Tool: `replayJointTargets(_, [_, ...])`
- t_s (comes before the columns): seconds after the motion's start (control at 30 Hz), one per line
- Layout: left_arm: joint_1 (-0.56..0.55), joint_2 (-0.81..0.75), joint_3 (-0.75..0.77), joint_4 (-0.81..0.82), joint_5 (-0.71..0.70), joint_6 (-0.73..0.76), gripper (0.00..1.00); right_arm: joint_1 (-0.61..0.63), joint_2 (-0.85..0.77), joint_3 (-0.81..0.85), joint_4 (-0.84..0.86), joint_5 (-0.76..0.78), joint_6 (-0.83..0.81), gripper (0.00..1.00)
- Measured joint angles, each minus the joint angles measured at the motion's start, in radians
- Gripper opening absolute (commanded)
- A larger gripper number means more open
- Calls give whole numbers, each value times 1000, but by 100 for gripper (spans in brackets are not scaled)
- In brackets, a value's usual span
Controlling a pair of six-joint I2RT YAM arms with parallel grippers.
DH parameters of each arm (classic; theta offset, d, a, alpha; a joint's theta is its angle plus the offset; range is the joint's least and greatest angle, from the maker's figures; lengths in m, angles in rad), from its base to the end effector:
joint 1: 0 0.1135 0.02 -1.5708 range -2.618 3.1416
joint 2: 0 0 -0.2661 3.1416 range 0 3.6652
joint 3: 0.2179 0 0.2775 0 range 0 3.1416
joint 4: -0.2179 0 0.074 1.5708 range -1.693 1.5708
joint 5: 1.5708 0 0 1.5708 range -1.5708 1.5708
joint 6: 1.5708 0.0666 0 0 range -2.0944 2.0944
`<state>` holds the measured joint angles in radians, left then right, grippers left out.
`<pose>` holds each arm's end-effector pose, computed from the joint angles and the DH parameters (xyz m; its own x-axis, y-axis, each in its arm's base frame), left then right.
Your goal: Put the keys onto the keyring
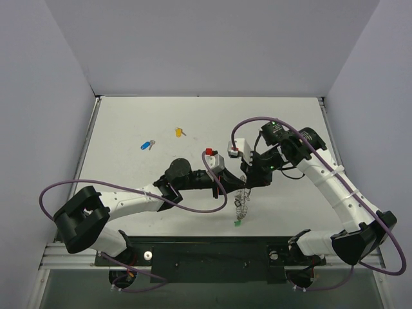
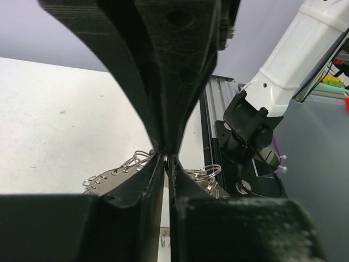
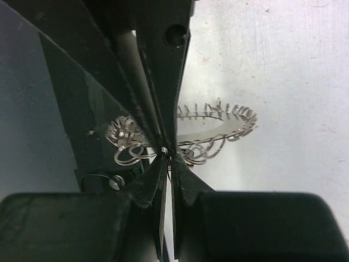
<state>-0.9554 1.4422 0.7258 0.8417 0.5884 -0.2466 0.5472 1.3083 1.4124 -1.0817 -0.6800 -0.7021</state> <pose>0.1765 -0.3137 0.2609 -0.1734 -0.1064 -0.9791 0.9846 0.0047 -0.1749 0.2212 0.1838 0.3540 -0.0855 -0.6401 -0.7635 -0.9954 0.0888 0.0370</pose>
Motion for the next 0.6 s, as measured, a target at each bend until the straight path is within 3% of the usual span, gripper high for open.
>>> replayJointTargets(0.03, [0, 0, 1, -3, 1, 0, 0, 2, 0, 0, 0, 1, -1, 0])
replayJointTargets(0.23, [2, 1, 17, -40, 9, 6, 0, 3, 0, 0, -10, 0, 2, 0])
replayJointTargets(0.3, [2, 1, 20, -46, 14, 8, 0, 0, 0, 0, -13, -5, 2, 7])
replayJointTargets(0.33, [2, 1, 20, -46, 14, 8, 0, -6, 0, 0, -14, -10, 2, 18])
replayJointTargets(0.4, [2, 1, 19, -42, 16, 5, 0, -26, -1, 0, -14, -35, -3, 26])
replayJointTargets(0.47, [2, 1, 1, -16, 7, -6, 0, -54, -8, -1, -6, -84, -12, 32])
replayJointTargets(0.6, [9, -1, -60, 77, -10, -43, 0, -100, -62, -48, -3, -175, -69, 34])
